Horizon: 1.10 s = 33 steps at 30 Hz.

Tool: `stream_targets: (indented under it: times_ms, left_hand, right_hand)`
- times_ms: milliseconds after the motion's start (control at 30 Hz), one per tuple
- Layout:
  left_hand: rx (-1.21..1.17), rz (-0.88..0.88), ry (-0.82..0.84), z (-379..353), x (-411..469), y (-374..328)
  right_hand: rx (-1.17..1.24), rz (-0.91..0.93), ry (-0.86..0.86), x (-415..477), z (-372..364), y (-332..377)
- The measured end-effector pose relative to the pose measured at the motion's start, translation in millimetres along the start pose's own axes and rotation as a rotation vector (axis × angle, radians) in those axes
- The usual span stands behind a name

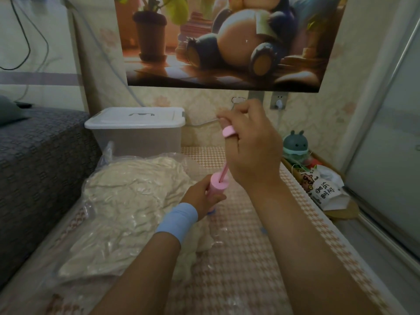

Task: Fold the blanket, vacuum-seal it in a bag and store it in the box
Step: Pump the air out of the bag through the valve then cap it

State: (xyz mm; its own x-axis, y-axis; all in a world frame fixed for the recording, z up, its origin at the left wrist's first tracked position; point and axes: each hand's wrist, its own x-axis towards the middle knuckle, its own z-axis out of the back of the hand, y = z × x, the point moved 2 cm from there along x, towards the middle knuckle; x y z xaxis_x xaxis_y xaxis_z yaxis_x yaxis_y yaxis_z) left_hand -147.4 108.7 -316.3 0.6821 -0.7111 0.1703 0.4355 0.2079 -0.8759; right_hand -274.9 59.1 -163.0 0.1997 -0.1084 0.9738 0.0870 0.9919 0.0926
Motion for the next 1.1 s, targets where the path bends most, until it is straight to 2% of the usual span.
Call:
stream_targets:
  times_ms: [67, 100, 200, 233, 300, 467, 533, 567, 600, 633, 700, 733, 767, 833, 1000, 1067, 1100]
  left_hand:
    - [0.010, 0.014, 0.017, -1.9, -0.6, -0.4]
    - [0.008, 0.016, 0.015, -1.9, -1.5, -2.0]
    - [0.078, 0.001, 0.013, -2.6, -4.6, -5.8]
    - [0.090, -0.025, 0.008, -3.1, -4.5, -6.5]
    - [0.070, -0.020, 0.006, -2.6, -4.7, -8.0]
    - [0.054, 0.012, 0.020, 2.8, -1.2, -0.2]
    - [0.028, 0.029, 0.035, 0.6, -2.9, -1.6]
    - [0.023, 0.033, 0.048, -1.1, -3.1, -2.0]
    - [0.015, 0.038, 0.060, -3.3, -2.6, -3.1]
    - [-0.009, 0.038, 0.070, -4.5, -3.7, -5.9]
    - [-0.007, 0.031, 0.062, -7.4, -5.6, -8.4]
    - [0.002, 0.020, 0.051, -9.1, -6.6, -9.6]
    - [0.014, 0.006, 0.043, -10.5, -7.2, -10.3]
    - [0.019, -0.016, 0.018, -10.2, -7.6, -9.9]
    - [-0.015, 0.019, 0.014, -3.9, -7.1, -7.7]
    - [0.024, -0.001, 0.026, -5.3, -8.4, -6.4]
    - [0.043, -0.014, 0.027, -5.8, -10.1, -7.8]
  right_hand:
    - [-0.005, -0.034, 0.017, -15.1, -10.7, -3.8]
    - [-0.013, -0.079, 0.116, -30.2, -19.4, -9.4]
    - [-0.050, -0.211, 0.610, -81.7, -43.5, -27.7]
    - [-0.061, -0.226, 0.670, -85.8, -42.7, -29.9]
    - [-0.045, -0.196, 0.588, -67.1, -32.8, -27.5]
    - [0.004, -0.008, 0.063, -3.5, 3.7, -1.8]
    - [-0.001, -0.012, -0.024, -6.9, 2.3, -1.1]
    - [-0.010, -0.031, -0.009, -15.7, -2.7, -5.6]
    - [-0.025, -0.063, 0.061, -27.2, -9.1, -12.1]
    - [-0.041, -0.106, 0.199, -41.4, -17.5, -19.5]
    - [-0.064, -0.191, 0.579, -69.4, -30.5, -30.0]
    - [-0.079, -0.220, 0.714, -76.5, -31.8, -33.3]
    - [-0.089, -0.237, 0.753, -73.6, -28.5, -34.9]
    - [-0.054, -0.212, 0.633, -49.7, -14.2, -31.3]
    - [0.054, -0.029, 0.102, 1.9, 21.1, -9.1]
    - [0.032, -0.016, 0.038, -8.9, 14.2, -7.7]
    - [0.016, -0.037, 0.073, -20.6, 6.7, -11.1]
